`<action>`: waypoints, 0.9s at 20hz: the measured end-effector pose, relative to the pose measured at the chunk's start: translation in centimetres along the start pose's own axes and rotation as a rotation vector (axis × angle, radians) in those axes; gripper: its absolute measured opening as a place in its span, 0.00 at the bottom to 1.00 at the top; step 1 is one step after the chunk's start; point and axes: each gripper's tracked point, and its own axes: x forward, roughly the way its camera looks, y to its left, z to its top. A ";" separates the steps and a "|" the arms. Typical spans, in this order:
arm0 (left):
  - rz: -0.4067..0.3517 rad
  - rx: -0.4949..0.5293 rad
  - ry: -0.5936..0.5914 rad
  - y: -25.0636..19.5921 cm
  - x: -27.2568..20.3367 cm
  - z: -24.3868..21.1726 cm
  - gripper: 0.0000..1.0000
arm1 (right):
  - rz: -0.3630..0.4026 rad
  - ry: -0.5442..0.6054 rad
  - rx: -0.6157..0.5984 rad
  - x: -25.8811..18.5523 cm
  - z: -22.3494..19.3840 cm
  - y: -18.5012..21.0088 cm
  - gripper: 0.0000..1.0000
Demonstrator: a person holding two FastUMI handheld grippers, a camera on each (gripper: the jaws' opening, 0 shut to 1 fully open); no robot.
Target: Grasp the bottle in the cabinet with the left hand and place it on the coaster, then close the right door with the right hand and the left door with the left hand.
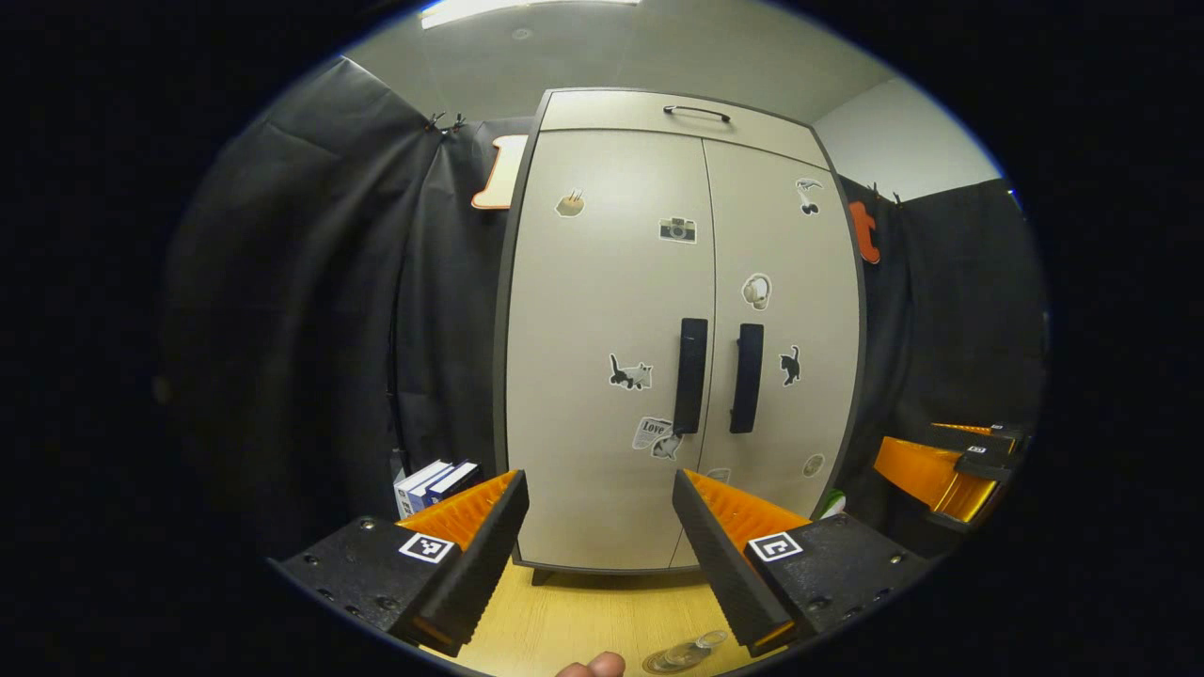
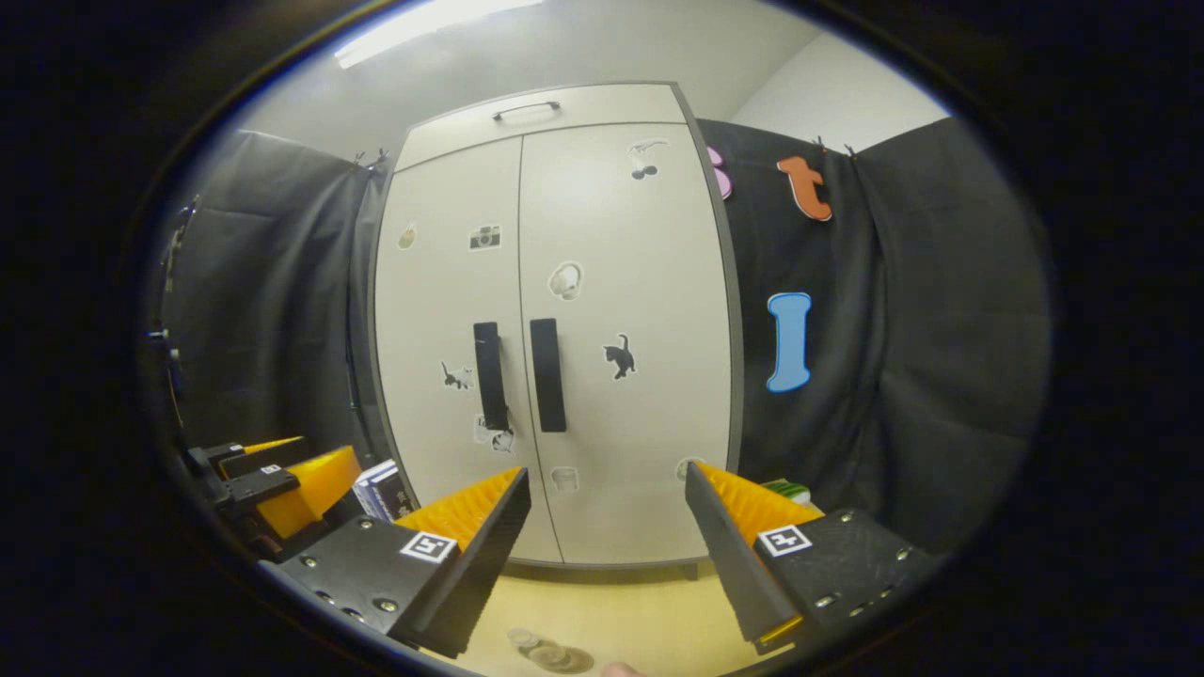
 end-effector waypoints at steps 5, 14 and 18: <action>0.007 -0.008 -0.016 0.4 -0.5 0.6 0.98 | 0.014 -0.006 0.005 -0.1 0.2 0.5 1.00; 0.000 0.004 -0.013 0.3 -0.7 0.4 0.98 | 0.019 -0.006 0.003 -0.2 0.1 0.7 0.97; 0.000 0.002 -0.015 0.3 -0.7 0.5 0.98 | 0.020 -0.007 -0.006 -0.3 0.2 0.9 1.00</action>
